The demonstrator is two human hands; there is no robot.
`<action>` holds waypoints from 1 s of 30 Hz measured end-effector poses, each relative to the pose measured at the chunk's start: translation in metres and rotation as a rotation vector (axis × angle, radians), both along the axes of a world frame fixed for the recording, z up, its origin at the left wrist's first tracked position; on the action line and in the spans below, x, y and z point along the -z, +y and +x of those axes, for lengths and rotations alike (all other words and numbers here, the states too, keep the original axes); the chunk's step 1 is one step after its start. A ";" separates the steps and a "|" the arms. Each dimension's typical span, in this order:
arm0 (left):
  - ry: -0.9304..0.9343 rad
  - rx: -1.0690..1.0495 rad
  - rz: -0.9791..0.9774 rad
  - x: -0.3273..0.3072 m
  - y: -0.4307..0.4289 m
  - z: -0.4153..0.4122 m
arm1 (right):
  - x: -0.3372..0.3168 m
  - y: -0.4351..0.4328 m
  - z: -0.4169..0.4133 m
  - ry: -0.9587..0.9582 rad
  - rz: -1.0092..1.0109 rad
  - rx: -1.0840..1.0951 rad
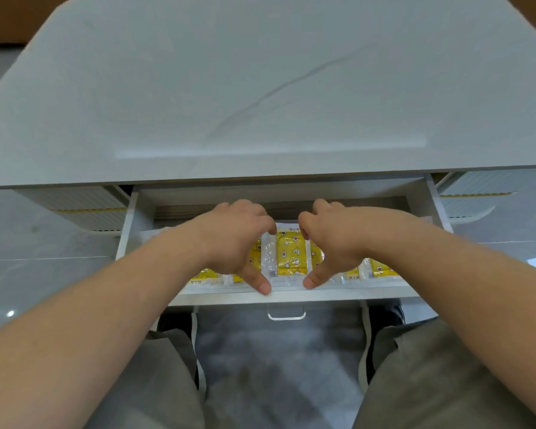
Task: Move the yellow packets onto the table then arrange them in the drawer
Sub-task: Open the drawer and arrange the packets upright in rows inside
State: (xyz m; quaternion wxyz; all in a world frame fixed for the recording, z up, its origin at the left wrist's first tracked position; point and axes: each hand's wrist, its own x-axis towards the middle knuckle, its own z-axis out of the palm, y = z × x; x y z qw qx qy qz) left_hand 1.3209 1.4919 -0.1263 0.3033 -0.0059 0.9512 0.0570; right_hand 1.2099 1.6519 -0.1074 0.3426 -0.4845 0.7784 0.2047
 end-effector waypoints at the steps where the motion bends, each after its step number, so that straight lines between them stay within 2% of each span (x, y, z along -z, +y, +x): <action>1: 0.025 0.029 -0.013 0.000 0.001 0.002 | 0.001 0.001 0.002 0.008 0.003 -0.007; 4: 0.040 0.094 -0.067 0.001 0.006 0.008 | 0.000 0.003 0.003 0.007 -0.010 -0.004; 9: 0.106 0.082 -0.113 0.005 0.009 0.012 | 0.000 0.009 0.009 -0.002 0.029 -0.058; 16: 0.225 0.106 -0.192 0.009 0.012 0.008 | 0.001 0.013 0.015 0.212 -0.217 -0.152; 24: 0.380 0.003 -0.255 0.008 -0.004 0.000 | 0.002 0.012 0.003 0.330 -0.421 0.037; 30: 0.441 -0.107 -0.303 0.003 -0.009 -0.012 | 0.007 0.007 -0.018 0.357 -0.462 0.172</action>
